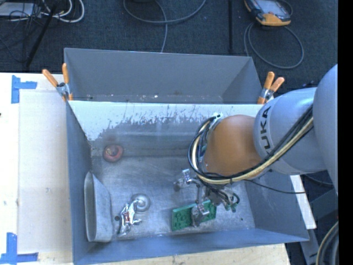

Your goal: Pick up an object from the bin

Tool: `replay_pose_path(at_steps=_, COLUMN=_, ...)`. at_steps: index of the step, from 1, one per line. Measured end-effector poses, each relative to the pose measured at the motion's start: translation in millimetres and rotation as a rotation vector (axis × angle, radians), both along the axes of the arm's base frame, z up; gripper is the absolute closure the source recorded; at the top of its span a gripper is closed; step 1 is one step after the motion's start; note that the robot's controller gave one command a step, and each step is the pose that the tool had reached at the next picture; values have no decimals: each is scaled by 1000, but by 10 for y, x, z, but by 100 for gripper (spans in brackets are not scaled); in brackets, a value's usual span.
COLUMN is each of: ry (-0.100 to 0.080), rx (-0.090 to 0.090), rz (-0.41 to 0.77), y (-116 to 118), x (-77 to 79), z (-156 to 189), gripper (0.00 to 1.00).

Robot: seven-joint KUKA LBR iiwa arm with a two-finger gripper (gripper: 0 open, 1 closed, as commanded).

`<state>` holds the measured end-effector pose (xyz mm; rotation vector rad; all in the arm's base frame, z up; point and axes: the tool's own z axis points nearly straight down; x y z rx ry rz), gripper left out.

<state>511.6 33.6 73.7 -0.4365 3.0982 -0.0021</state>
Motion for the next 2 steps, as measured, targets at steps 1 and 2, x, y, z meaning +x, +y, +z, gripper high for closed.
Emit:
replay_pose_path(at_steps=1, ry=17, rx=-4, rz=-1, y=-11, x=-20, z=14, gripper=100)
replay_pose_path(at_steps=2, ry=10, rx=-2, rz=357, y=-11, x=205, z=291, gripper=100)
